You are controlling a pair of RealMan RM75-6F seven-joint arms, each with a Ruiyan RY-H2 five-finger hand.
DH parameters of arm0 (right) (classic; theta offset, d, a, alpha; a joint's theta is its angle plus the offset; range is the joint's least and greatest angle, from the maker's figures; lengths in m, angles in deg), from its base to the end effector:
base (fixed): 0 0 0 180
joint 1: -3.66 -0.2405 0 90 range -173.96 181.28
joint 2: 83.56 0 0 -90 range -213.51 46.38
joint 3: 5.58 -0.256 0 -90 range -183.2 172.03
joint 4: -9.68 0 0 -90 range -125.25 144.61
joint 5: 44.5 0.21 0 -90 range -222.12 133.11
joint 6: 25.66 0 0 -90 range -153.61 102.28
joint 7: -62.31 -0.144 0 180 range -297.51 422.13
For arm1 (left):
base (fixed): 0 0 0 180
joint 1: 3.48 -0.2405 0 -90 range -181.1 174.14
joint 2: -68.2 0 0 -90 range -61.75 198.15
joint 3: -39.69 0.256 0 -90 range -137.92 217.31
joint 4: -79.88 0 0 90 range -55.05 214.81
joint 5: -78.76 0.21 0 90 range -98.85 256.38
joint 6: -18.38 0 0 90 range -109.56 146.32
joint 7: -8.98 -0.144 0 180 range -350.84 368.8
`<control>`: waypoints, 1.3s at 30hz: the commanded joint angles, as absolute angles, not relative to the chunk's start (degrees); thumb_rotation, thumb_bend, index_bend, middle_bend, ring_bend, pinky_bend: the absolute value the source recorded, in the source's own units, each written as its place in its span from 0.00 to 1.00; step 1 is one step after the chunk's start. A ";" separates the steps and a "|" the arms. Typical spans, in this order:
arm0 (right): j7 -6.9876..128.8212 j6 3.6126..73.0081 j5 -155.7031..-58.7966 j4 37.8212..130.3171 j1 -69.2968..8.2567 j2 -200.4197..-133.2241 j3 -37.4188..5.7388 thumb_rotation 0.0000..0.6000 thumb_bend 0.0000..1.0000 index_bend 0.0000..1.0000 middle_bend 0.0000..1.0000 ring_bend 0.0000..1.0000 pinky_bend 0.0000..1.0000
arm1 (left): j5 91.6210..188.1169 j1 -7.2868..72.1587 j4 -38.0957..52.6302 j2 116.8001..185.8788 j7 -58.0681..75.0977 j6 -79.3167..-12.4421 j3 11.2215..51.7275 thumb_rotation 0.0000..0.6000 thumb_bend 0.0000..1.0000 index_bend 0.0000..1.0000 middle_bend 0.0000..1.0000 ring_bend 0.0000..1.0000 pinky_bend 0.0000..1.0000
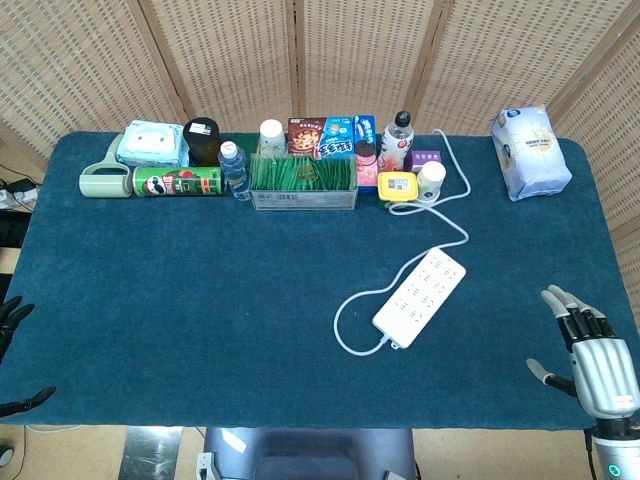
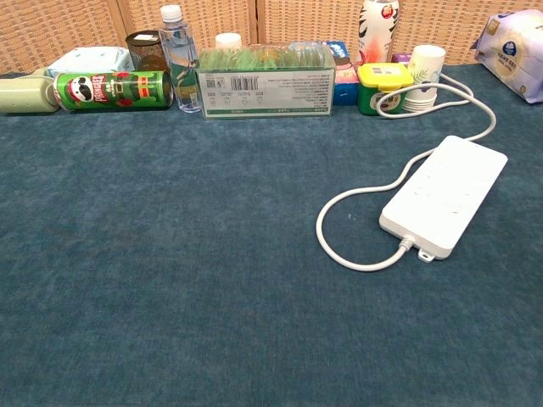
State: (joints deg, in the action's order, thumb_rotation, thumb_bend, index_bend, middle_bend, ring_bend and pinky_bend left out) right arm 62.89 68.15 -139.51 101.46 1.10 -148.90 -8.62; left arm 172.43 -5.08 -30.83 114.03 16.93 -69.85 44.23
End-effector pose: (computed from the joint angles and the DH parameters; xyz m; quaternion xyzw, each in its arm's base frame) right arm -0.2886 -0.1666 0.1649 0.5994 -0.3211 0.4526 0.5768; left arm -0.2715 0.1200 0.2108 -0.5845 -0.4621 -0.3942 0.5379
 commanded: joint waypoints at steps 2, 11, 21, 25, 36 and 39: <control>62.79 68.05 -139.32 101.49 1.12 -148.87 -8.65 1.00 0.00 0.10 0.12 0.20 0.22 | 172.46 -5.09 -30.83 114.04 16.92 -69.84 44.25 1.00 0.12 0.00 0.00 0.00 0.02; 62.82 67.80 -139.47 101.65 1.10 -148.78 -8.46 1.00 0.00 0.10 0.14 0.21 0.22 | 172.72 -5.05 -30.87 113.93 17.21 -69.77 44.33 1.00 0.12 0.00 0.00 0.00 0.02; 61.99 69.71 -140.11 100.85 0.99 -151.02 -9.44 1.00 0.10 0.02 0.82 0.97 0.97 | 172.23 -4.67 -30.93 113.83 17.23 -69.16 44.13 1.00 0.12 0.00 0.00 0.00 0.02; 61.00 68.57 -141.16 100.37 0.38 -152.34 -8.55 1.00 0.55 0.01 0.93 1.00 1.00 | 172.12 -4.55 -31.23 113.66 17.54 -68.87 44.17 1.00 0.12 0.00 0.00 0.00 0.02; 68.45 54.07 -144.91 104.59 -6.55 -153.74 -5.04 1.00 0.72 0.17 0.95 1.00 1.00 | 171.36 -4.26 -30.79 112.82 20.42 -68.65 43.88 1.00 0.12 0.00 0.00 0.00 0.02; 71.54 50.01 -144.43 106.05 -8.44 -154.56 -4.93 1.00 0.72 0.18 0.95 1.00 1.00 | 171.65 -4.17 -30.71 112.71 20.50 -68.31 44.10 1.00 0.12 0.00 0.00 0.00 0.02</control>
